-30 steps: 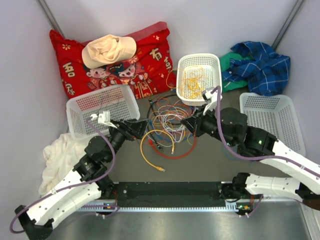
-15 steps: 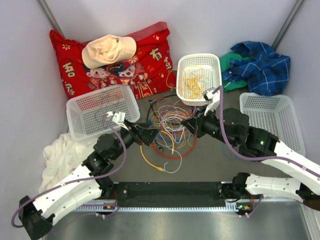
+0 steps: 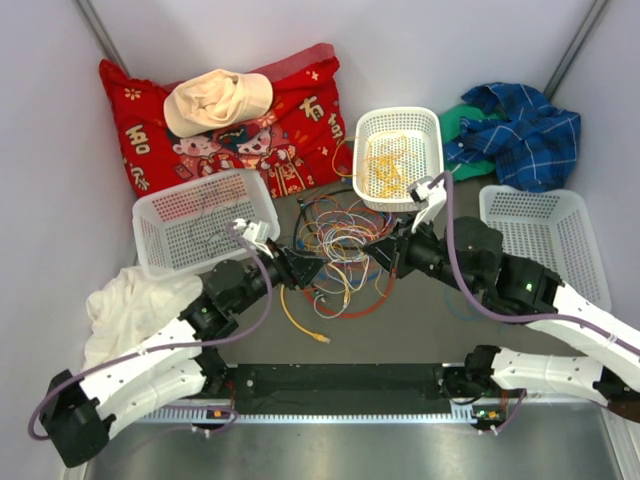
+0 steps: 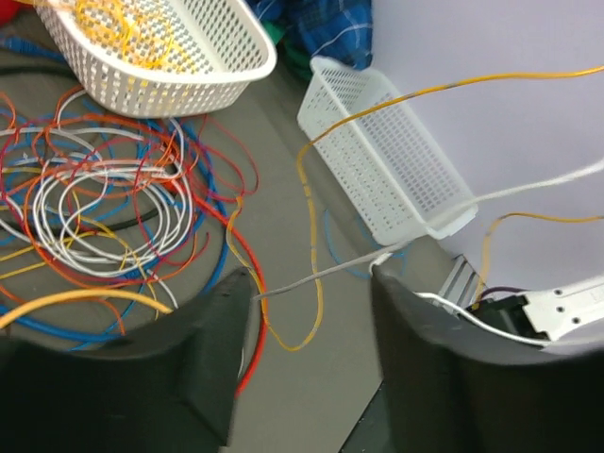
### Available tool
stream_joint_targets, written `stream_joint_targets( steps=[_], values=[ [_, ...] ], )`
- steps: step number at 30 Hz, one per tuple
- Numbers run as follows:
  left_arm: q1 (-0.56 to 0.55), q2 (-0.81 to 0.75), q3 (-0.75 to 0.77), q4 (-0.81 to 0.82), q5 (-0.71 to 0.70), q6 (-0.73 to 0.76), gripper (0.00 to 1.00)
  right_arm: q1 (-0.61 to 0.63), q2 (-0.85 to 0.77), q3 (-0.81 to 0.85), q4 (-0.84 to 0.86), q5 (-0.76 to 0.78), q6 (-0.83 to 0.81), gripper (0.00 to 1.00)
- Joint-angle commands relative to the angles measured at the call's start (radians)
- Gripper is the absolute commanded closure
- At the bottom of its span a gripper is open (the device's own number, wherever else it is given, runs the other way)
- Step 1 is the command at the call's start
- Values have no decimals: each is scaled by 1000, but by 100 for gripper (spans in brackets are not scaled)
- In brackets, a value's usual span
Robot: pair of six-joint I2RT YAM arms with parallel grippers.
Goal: Untangle the cables
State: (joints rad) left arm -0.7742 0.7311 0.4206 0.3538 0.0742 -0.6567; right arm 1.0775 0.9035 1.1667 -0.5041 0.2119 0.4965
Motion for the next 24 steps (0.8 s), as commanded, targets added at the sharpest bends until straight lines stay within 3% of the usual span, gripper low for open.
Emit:
stream_joint_targets(
  steps=[1, 2, 4, 5, 16, 17, 18, 19, 21, 24],
  values=[
    [-5, 85, 36, 57, -7, 34, 51, 2, -32, 67, 21, -42, 17, 100],
    [-5, 121, 47, 57, -8, 40, 66, 2, -32, 73, 21, -46, 22, 100],
    [-5, 152, 79, 59, -30, 48, 84, 4, -40, 85, 13, -57, 24, 100],
    [-5, 171, 87, 59, -40, 48, 100, 2, -44, 88, 9, -58, 25, 100],
    [-5, 68, 260, -151, -232, 166, 100, 2, -163, 13, -97, 70, 10, 100],
    [-4, 48, 283, -208, -249, 189, 100, 2, -170, -2, -112, 89, 8, 92],
    [-4, 42, 334, -235, -270, 201, 100, 2, -189, -12, -119, 95, 10, 69],
    [-4, 37, 360, -266, -299, 215, 100, 2, -195, -21, -122, 101, 10, 60],
    [-4, 45, 441, -334, -313, 249, 100, 2, -213, -50, -129, 106, 10, 42],
    [-4, 80, 538, -404, -320, 264, 100, 2, -221, -85, -132, 104, 17, 28]
  ],
)
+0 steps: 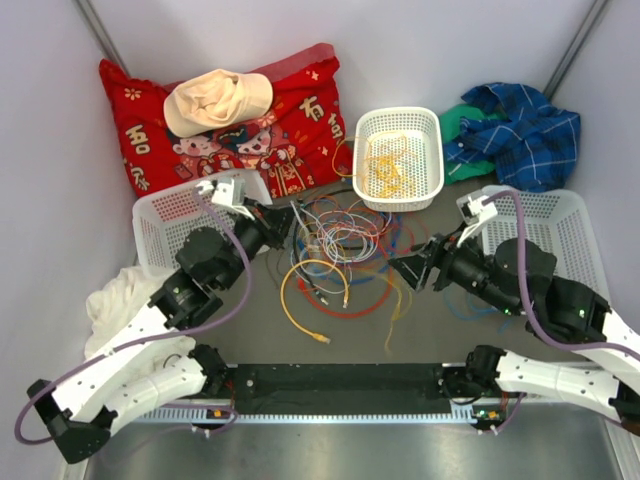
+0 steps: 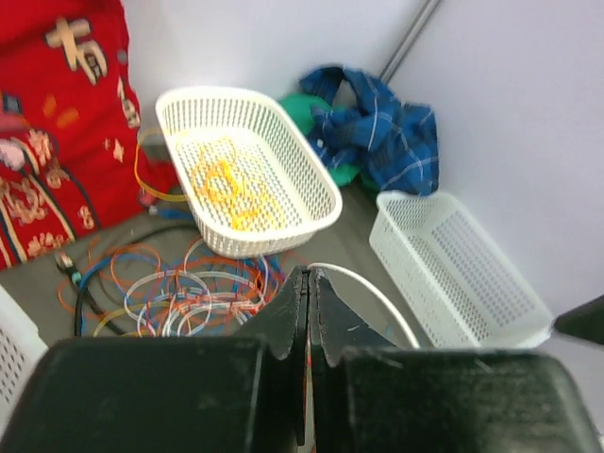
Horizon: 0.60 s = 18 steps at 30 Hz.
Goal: Untangle the cables
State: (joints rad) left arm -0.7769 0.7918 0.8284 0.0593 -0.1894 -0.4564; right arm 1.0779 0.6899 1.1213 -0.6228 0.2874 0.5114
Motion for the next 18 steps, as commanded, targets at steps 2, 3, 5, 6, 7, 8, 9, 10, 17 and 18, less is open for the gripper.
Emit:
stream_joint_targets(
  steps=[2, 3, 5, 6, 7, 8, 9, 10, 17, 18],
  values=[
    [-1, 56, 194, -143, -42, 58, 100, 1, -4, -57, -6, 16, 4, 26],
    [-1, 69, 215, -151, -33, 52, 100, 4, -3, -60, 14, 9, 3, 25],
    [-1, 106, 257, -161, 0, 36, 100, 2, 11, -58, 44, -28, -1, 25],
    [-1, 116, 270, -162, 13, 30, 100, 2, 19, -55, 75, -42, -11, 25],
    [-1, 135, 281, -161, 22, 24, 100, 1, 39, -51, 93, -53, -17, 25],
    [-1, 145, 299, -161, 34, 15, 100, 2, 49, -45, 109, -72, -28, 25],
    [-1, 155, 307, -156, 57, 10, 100, 2, 62, -41, 124, -76, -40, 25],
    [-1, 167, 313, -154, 74, 7, 100, 2, 72, -40, 158, -77, -63, 25],
    [-1, 181, 313, -99, 247, -37, 100, 2, 183, 6, 288, -57, -178, 25],
    [-2, 178, 307, -89, 264, -42, 100, 2, 194, 9, 297, -50, -200, 25]
  ],
)
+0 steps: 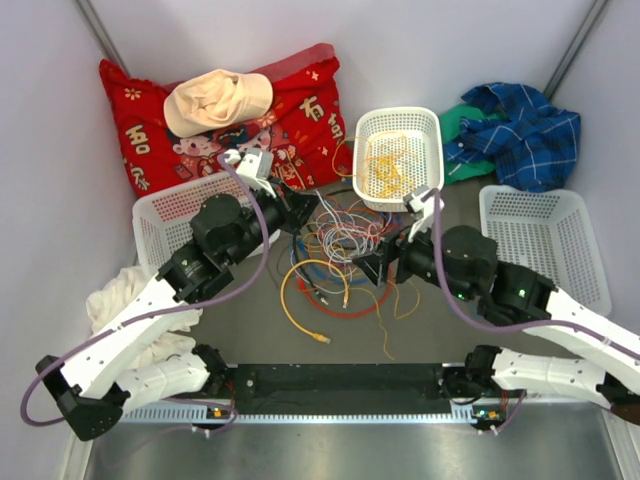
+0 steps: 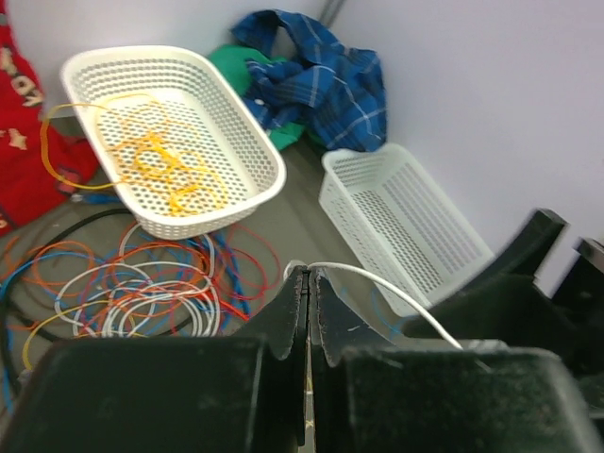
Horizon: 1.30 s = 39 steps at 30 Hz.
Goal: Untangle the cables
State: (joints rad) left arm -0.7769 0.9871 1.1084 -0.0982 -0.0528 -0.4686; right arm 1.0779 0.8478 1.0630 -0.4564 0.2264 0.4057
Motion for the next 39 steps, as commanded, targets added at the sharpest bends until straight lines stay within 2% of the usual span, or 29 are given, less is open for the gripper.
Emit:
stream_joint_targets(
  steps=[1, 4, 10, 12, 13, 16, 17, 19, 23, 24, 25, 26, 29, 32, 35, 36, 39],
  values=[
    [-1, -21, 22, 78, 171, -39, 100, 2, 49, 74, 140, 17, -106, 25],
    [-2, -27, 5, 91, 249, -54, 100, 1, 92, 98, 171, 21, -134, 25],
    [-2, -33, -30, 155, 320, -93, 100, -6, 132, 103, 268, -4, -150, 28],
    [-2, -33, -45, 173, 334, -102, 100, -16, 142, 100, 288, -12, -143, 32],
    [-2, -36, -51, 179, 341, -108, 100, -19, 152, 100, 292, -25, -139, 36],
    [-2, -39, -65, 190, 355, -116, 100, -32, 162, 94, 302, -32, -128, 63],
    [-2, -39, -67, 186, 347, -114, 100, -33, 160, 91, 302, -26, -125, 82],
    [-2, -51, -68, 154, 314, -102, 100, -33, 148, 87, 283, 0, -116, 100],
    [-2, -76, -84, 72, 184, -70, 100, -45, 114, 123, 188, 66, -110, 100],
    [-2, -85, -85, 48, 142, -67, 87, -53, 109, 139, 149, 86, -94, 100],
    [-2, -87, -85, 22, 17, -68, 59, -64, 109, 182, 110, 120, -84, 100],
    [-1, -90, -90, -38, -30, -70, 50, -96, 108, 202, 38, 129, -73, 100],
    [-2, -105, -111, -124, -213, -93, 1, -197, 88, 253, -39, 152, -31, 100],
    [-1, -146, -172, -169, -390, -126, 1, -294, 71, 290, -122, 169, 2, 100],
    [-1, -211, -242, -227, -510, -175, 1, -462, 69, 318, -194, 137, 54, 100],
    [-1, -241, -258, -241, -524, -188, 1, -554, 74, 321, -224, 136, 71, 100],
    [-1, -286, -311, -259, -541, -237, 1, -701, 92, 313, -275, 131, 135, 100]
  ],
)
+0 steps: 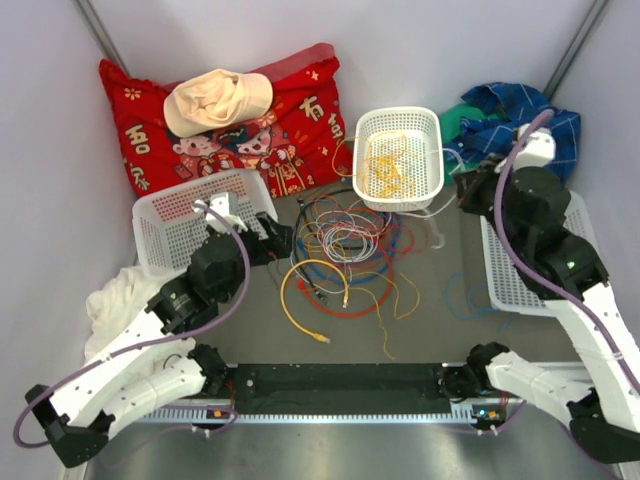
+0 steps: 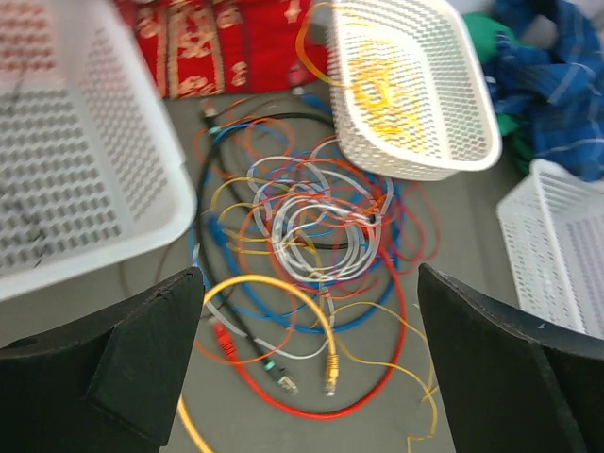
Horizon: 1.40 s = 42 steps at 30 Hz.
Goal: Untangle the cables
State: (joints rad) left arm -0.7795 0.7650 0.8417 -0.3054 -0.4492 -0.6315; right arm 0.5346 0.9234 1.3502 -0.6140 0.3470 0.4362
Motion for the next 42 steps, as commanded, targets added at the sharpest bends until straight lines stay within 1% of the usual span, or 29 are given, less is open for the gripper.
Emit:
stream_joint_targets(
  steps=[1, 2, 4, 6, 9, 13, 16, 18, 21, 25, 29, 30, 31, 32, 33, 34, 35, 36, 37, 38, 40, 41, 42],
  values=[
    [2, -70, -50, -79, -146, -101, 1, -265, 15, 4, -136, -18, 125, 100],
    [2, -75, -59, -90, -149, -117, 1, -309, 5, -9, -142, -10, 148, 100],
    [2, -78, -78, -103, -144, -140, 1, -352, -12, -49, -148, 85, 197, 100],
    [2, -75, -90, -98, -131, -151, 1, -375, -56, -86, -126, 131, 235, 100],
    [2, -59, -121, -72, -89, -146, 1, -435, -107, -154, -101, 193, 248, 100],
    [2, -44, -141, -93, -72, -157, 1, -487, -126, -206, -122, 349, 243, 100],
    [2, -46, -156, -100, -42, -166, 1, -515, -139, -243, -122, 400, 283, 100],
    [2, -44, -162, -107, -22, -181, 1, -530, -136, -252, -133, 402, 340, 100],
    [2, -36, -170, -127, 0, -241, 1, -593, -100, -269, -139, 368, 413, 100],
    [2, -26, -185, -136, 36, -278, 1, -683, 6, -250, -141, 325, 484, 100],
    [2, -24, -190, -144, 61, -295, 1, -736, 162, -229, -170, 368, 498, 100],
    [2, -27, -191, -144, 64, -300, 1, -743, 178, -232, -174, 362, 498, 100],
    [2, -30, -196, -144, 67, -300, 1, -749, 187, -247, -178, 345, 496, 95],
    [2, -38, -199, -141, 69, -301, 1, -748, 187, -262, -140, 322, 466, 82],
    [2, -44, -204, -138, 70, -297, 1, -748, 166, -305, -112, 260, 452, 65],
    [2, -49, -213, -135, 81, -292, 1, -748, 140, -333, -68, 221, 434, 31],
    [2, -62, -219, -114, 89, -284, 1, -743, 118, -351, -29, 201, 420, 18],
    [2, -70, -234, -101, 93, -263, 1, -734, 76, -368, -17, 189, 414, 8],
    [2, -78, -240, -91, 108, -257, 1, -714, 59, -368, -6, 188, 398, 1],
    [2, -88, -246, -71, 110, -251, 1, -669, 45, -361, -3, 198, 366, 1],
    [2, -92, -254, -52, 113, -240, 1, -616, 2, -326, -4, 213, 339, 1],
    [2, -89, -254, -44, 116, -235, 1, -573, -14, -318, 5, 190, 308, 1],
    [2, -82, -251, -32, 118, -229, 1, -552, -29, -306, 17, 126, 294, 1]
  ],
)
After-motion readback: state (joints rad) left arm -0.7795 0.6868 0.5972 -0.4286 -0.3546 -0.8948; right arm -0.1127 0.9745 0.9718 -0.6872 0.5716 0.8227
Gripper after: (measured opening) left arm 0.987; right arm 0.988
